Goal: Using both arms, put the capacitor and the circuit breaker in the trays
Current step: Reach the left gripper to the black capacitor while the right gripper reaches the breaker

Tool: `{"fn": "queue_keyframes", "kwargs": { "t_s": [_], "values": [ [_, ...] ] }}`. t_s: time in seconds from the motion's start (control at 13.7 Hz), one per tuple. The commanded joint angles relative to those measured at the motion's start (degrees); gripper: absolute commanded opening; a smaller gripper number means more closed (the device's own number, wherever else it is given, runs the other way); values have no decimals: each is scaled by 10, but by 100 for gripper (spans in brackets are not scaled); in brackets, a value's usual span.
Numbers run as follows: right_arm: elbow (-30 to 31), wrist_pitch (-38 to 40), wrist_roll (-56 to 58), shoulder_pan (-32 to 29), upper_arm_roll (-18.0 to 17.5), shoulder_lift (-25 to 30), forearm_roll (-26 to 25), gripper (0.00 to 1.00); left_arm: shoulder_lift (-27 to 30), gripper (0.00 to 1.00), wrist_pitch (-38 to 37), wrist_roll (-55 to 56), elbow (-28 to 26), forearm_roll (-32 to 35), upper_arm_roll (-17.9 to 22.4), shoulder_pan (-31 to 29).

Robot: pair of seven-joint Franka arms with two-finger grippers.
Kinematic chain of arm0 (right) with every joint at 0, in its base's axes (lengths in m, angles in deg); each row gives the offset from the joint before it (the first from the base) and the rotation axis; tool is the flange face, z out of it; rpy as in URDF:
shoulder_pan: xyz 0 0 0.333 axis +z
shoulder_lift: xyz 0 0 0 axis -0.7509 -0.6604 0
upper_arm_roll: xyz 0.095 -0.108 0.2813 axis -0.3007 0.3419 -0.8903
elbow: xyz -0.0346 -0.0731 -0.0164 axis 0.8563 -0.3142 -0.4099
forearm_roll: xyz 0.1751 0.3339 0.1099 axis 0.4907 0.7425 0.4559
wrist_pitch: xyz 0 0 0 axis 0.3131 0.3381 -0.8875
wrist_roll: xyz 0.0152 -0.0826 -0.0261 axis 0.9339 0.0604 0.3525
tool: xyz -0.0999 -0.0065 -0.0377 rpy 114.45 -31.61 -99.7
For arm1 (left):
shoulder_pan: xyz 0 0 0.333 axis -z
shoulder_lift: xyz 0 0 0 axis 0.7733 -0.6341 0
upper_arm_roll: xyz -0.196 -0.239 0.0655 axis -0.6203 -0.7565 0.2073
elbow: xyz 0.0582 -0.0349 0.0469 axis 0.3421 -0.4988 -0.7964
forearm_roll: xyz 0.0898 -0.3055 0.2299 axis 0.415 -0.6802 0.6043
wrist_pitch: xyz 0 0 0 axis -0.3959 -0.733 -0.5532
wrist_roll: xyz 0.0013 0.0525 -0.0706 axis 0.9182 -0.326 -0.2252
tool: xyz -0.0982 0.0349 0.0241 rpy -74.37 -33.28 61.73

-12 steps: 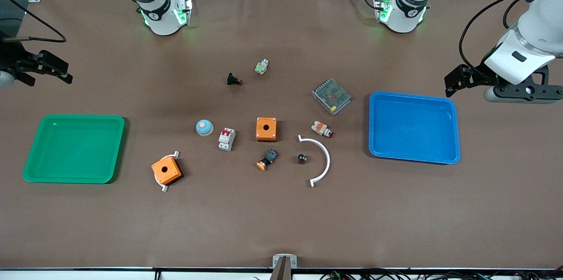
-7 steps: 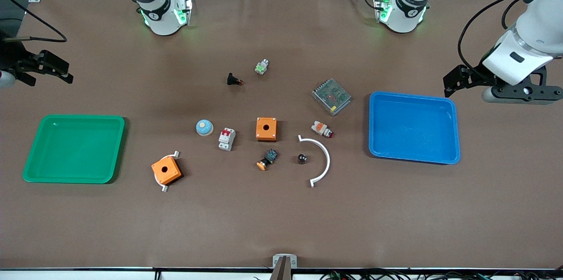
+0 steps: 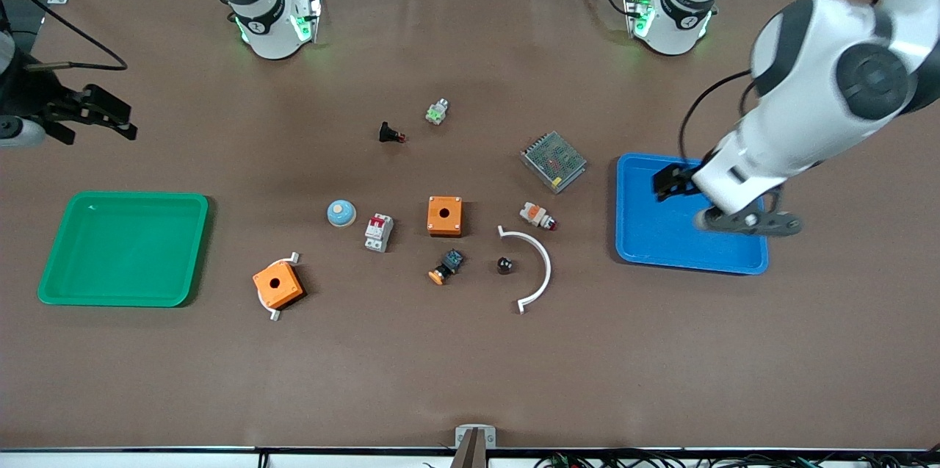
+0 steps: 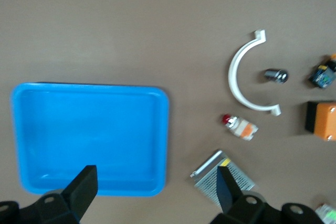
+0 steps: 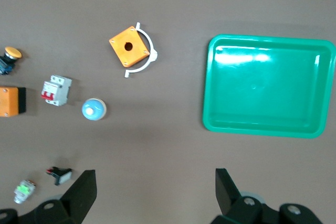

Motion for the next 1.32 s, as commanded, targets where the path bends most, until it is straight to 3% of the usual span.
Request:
{"fn": "queue_keyframes", "kwargs": {
  "t_s": [0.0, 0.15, 0.59, 0.88, 1.24],
  "values": [
    [10, -28, -55, 34, 1, -17, 6, 100, -110, 100, 40, 66, 92, -1, 4, 62],
    [10, -57, -130, 73, 1, -44, 6, 100, -159, 100, 131, 146, 93, 12, 8, 109],
    [24, -154, -299, 181, 2, -133, -19, 100, -270, 100, 315, 276, 97, 55, 19, 179],
    [28, -211, -356, 220, 1, -203, -23, 96, -348, 100, 357, 293, 146, 56, 26, 205],
    [28, -280, -419, 255, 0, -290, -21, 91, -373, 100, 364, 289, 142, 56, 44, 222]
  ]
}}
